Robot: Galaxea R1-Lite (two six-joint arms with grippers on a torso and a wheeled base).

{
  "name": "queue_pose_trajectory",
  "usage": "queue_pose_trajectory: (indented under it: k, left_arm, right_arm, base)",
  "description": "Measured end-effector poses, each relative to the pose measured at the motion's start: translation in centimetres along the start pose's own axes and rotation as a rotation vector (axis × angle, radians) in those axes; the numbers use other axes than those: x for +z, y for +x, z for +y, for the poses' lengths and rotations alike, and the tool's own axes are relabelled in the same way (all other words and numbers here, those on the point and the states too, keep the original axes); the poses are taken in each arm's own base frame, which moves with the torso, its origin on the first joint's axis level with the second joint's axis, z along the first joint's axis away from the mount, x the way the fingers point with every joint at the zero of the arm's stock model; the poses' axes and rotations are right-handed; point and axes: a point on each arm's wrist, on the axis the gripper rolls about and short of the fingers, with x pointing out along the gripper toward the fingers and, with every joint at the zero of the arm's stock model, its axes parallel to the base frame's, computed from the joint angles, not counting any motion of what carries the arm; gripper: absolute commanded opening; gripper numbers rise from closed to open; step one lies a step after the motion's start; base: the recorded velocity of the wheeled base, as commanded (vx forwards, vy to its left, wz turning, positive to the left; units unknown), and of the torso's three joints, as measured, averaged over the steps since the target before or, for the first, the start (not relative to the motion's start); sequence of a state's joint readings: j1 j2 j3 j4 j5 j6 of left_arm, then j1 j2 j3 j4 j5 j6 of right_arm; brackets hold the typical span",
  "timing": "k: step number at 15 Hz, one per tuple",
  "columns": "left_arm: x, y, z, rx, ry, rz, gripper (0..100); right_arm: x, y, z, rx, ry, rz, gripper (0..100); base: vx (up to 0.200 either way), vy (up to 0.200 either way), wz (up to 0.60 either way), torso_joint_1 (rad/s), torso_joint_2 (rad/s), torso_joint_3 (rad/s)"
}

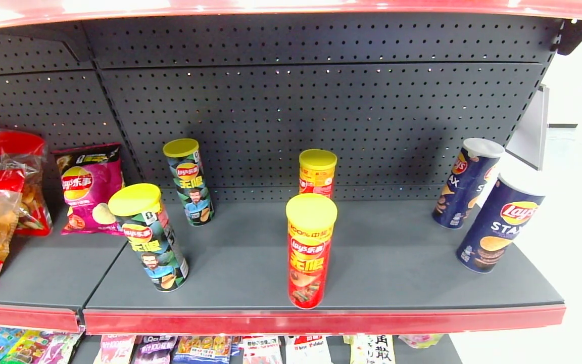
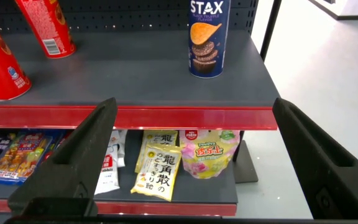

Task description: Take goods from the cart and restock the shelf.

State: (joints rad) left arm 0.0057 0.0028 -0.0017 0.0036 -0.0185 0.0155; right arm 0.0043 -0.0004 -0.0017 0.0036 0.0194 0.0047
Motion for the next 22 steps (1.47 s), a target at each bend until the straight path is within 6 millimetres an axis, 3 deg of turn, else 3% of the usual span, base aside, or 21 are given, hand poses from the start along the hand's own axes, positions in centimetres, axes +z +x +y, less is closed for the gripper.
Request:
queue_pose_trajectory:
  k: [14,16,18,20,22]
  left_arm:
    - [0.0,0.0,0.0,0.0,0.0,0.0,100]
    - [0.0,0.0,0.0,0.0,0.0,0.0,100]
    - [0.0,0.0,0.0,0.0,0.0,0.0,100]
    - [0.0,0.0,0.0,0.0,0.0,0.0,100]
    - [0.0,0.0,0.0,0.0,0.0,0.0,100]
  right_arm:
    - [0.3,0.0,0.0,0.034,0.011,0.015,100]
    - [2.8,-0.3,0.0,0.11,0.038,-0.014,100]
    - [7.2,0.0,0.0,0.209,0.056,-0.001,100]
    - [9.8,2.1,0.3,0.303,0.067,0.117,100]
    - [11.2,5.2,1.1,0.409,0.072,0.272,100]
  base:
    - [0.0,0.0,0.0,0.0,0.0,0.0]
    - [0.0,0.0,0.0,0.0,0.0,0.0]
    - [0.0,0.0,0.0,0.0,0.0,0.0]
    - [0.0,0.0,0.0,0.0,0.0,0.0]
    - [0.0,0.0,0.0,0.0,0.0,0.0]
